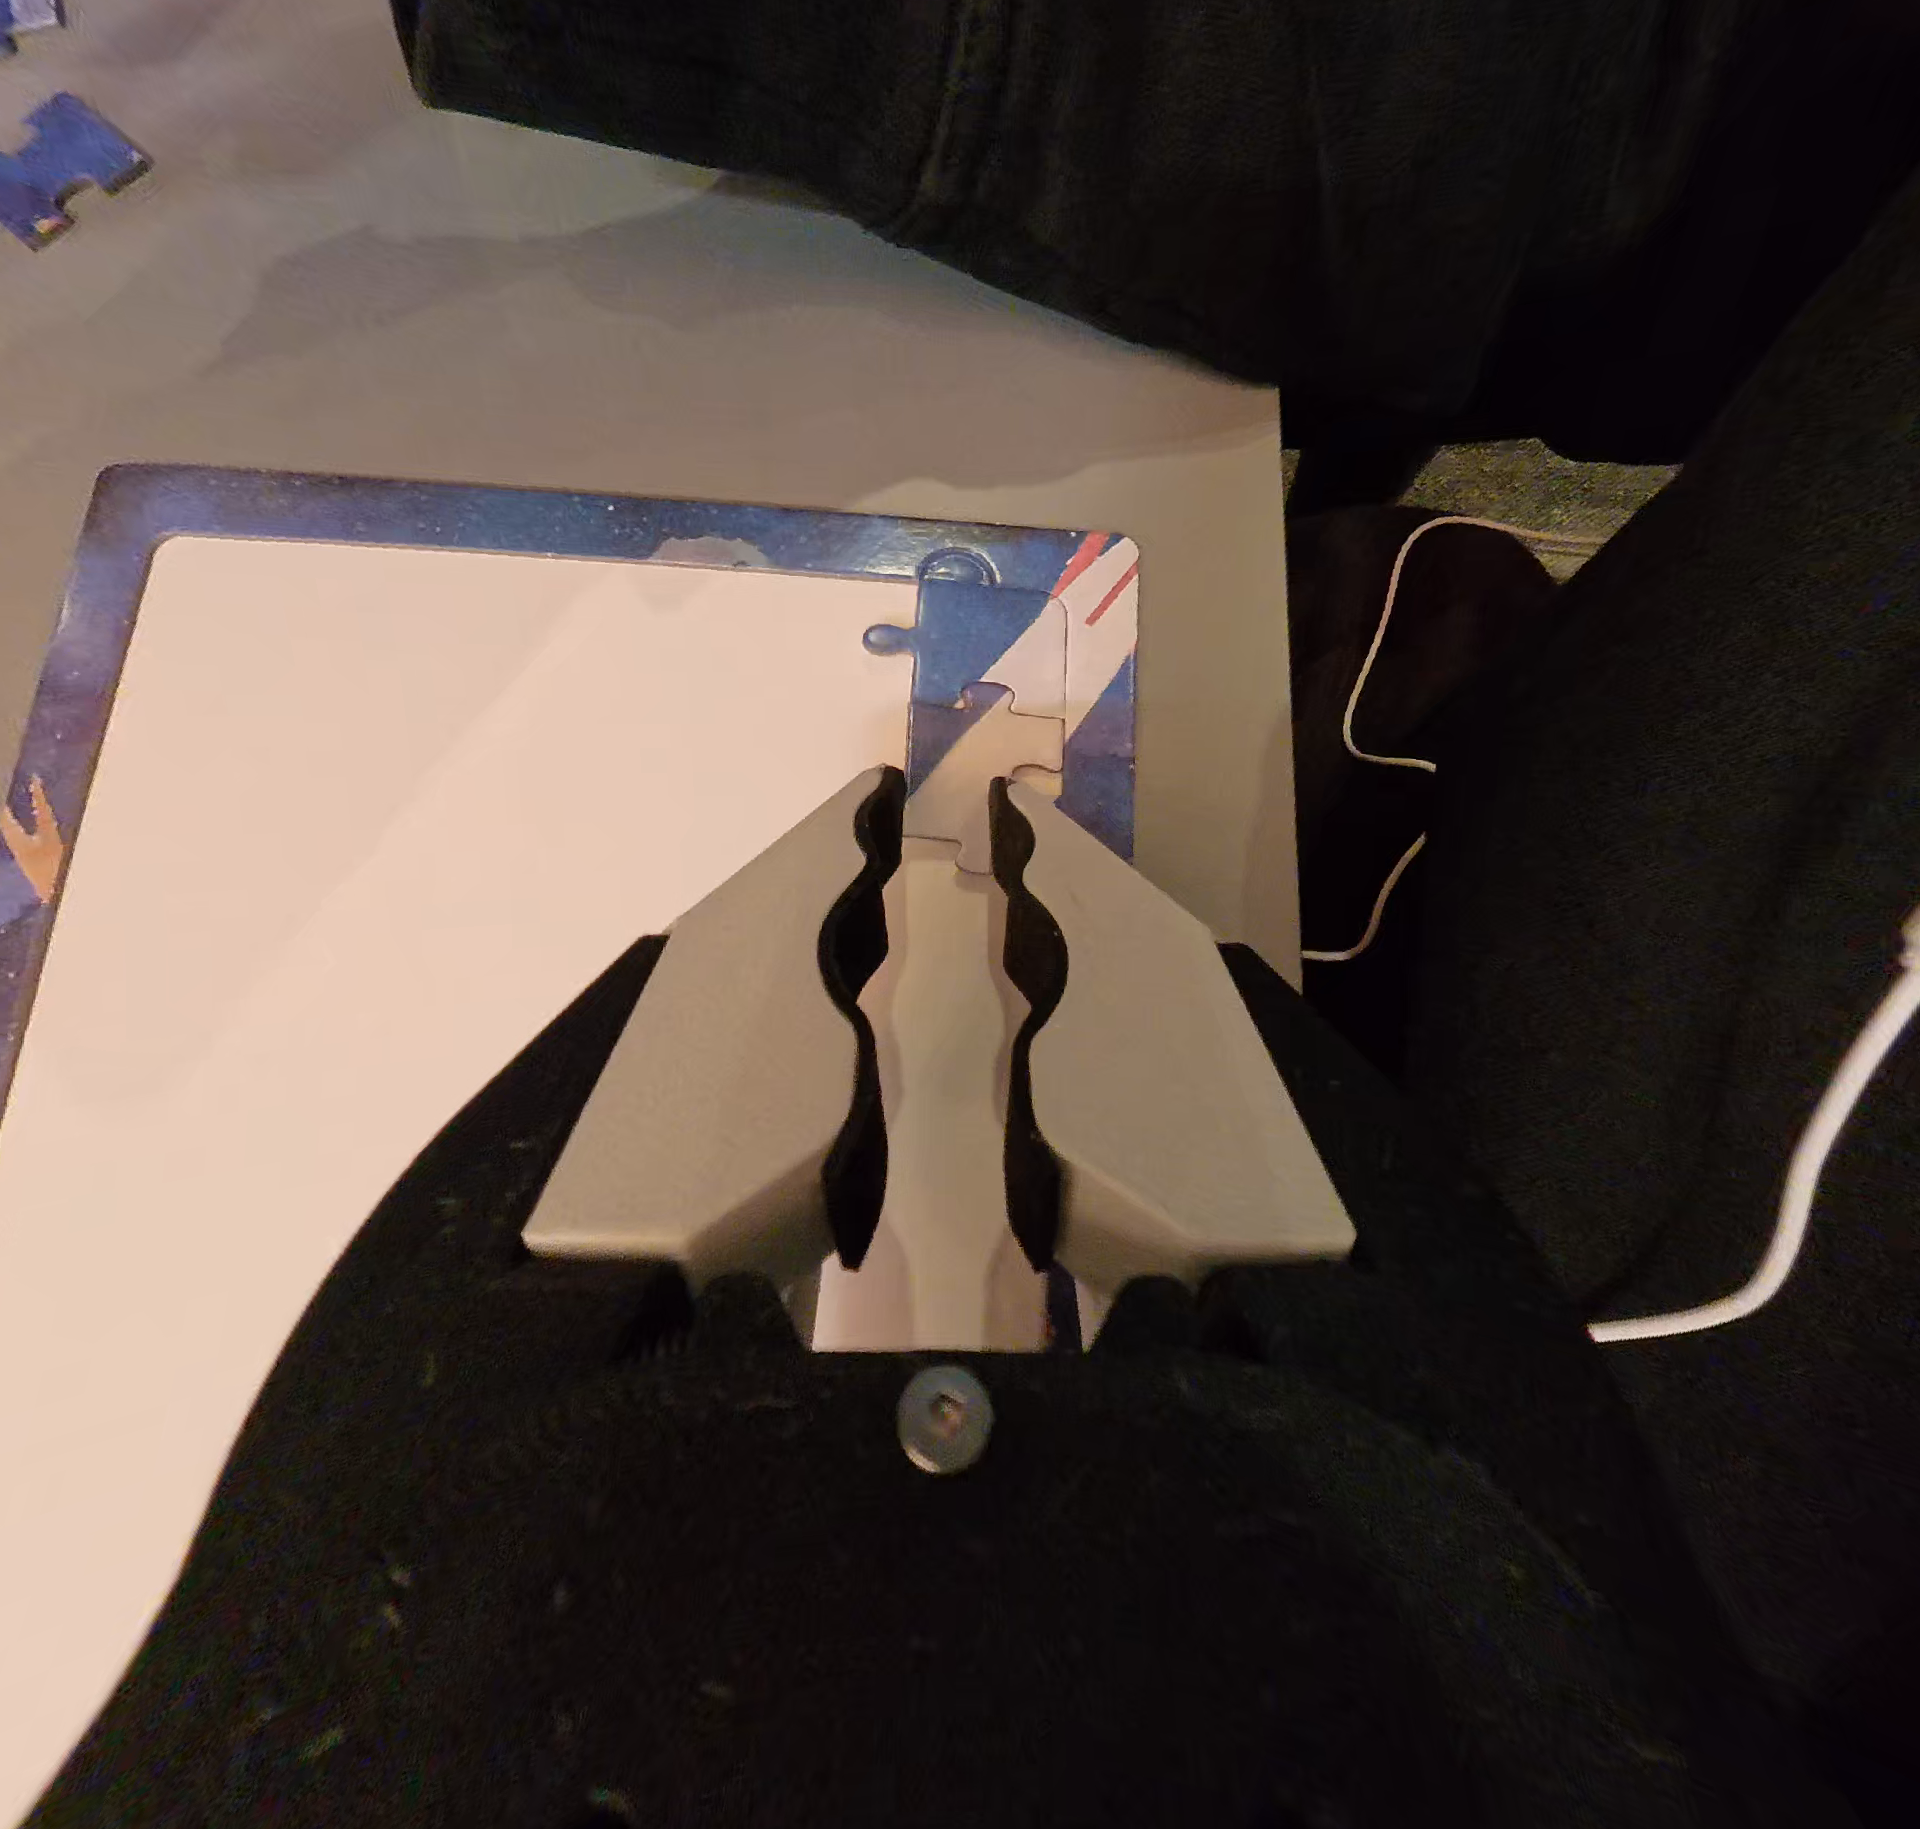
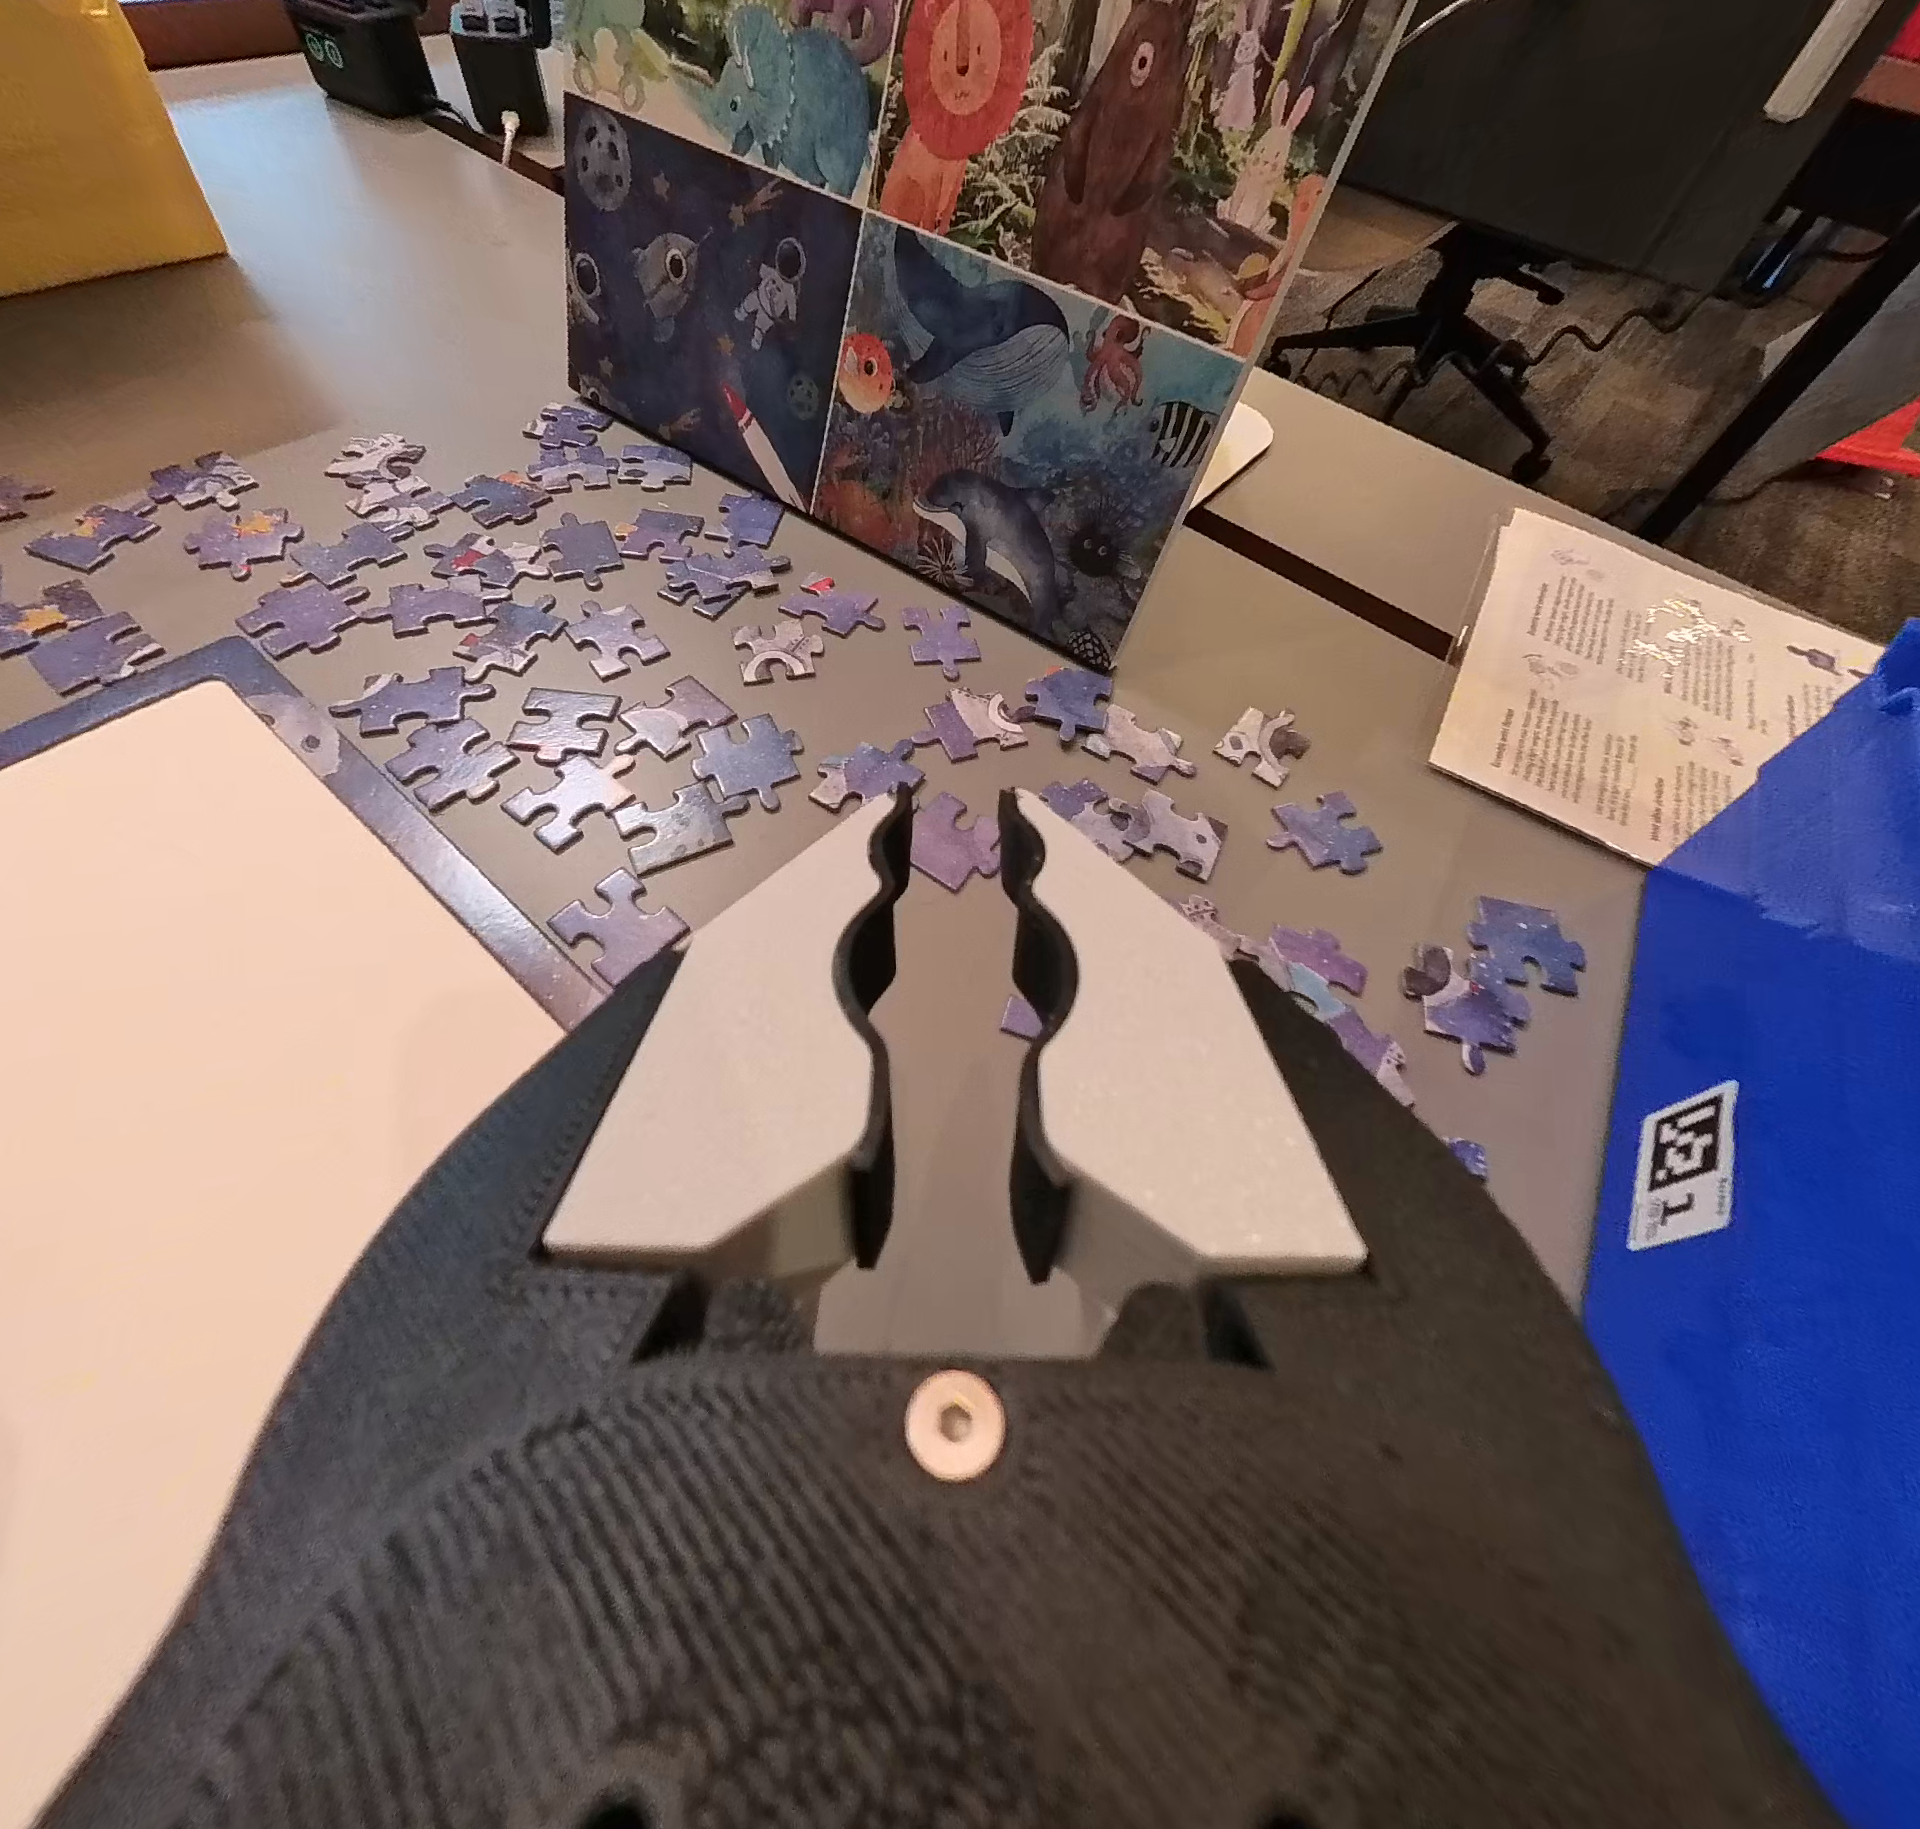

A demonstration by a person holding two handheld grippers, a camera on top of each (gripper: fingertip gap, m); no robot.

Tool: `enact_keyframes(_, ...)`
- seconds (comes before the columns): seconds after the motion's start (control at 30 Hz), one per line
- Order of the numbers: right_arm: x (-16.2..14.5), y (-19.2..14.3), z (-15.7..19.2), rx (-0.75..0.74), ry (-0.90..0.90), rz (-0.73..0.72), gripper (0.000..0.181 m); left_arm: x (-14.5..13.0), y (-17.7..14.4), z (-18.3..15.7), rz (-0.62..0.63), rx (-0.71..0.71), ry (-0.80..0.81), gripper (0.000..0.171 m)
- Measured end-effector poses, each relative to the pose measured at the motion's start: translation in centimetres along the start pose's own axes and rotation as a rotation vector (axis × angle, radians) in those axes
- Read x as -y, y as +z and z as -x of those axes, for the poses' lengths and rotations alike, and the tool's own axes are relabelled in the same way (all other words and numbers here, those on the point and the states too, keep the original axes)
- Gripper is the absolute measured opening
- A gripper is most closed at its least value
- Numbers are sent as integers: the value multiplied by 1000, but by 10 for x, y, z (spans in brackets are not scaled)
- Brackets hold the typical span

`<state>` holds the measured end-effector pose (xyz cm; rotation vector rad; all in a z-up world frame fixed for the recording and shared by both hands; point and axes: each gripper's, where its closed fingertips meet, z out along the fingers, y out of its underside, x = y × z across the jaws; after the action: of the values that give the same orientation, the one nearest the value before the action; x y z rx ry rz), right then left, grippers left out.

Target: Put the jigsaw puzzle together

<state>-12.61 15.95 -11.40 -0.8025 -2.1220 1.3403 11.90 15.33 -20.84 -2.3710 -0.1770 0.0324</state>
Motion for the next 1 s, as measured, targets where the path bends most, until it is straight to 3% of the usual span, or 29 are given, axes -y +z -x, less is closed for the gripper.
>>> enact_keyframes(0.13,-1,-2,2,13,7,-3,16,0,0,2,-3,7,-2,18)
enact_keyframes(0.27,-8,-37,37,142,63,-69,21,1,-9,5,-18,25,-19,21)
enact_keyframes(0.4,-49,-87,89,333,82,-17,16,-3,-17,3,-39,23,-68,25)
enact_keyframes(0.57,-86,-135,131,456,87,55,0,-8,-14,-6,-21,24,-116,33)
enact_keyframes(0.77,-119,-144,162,520,80,162,0,-10,-4,-7,15,49,-116,39)
enact_keyframes(1.0,-140,-136,163,441,-29,272,0,-9,-2,-7,12,39,-138,40)
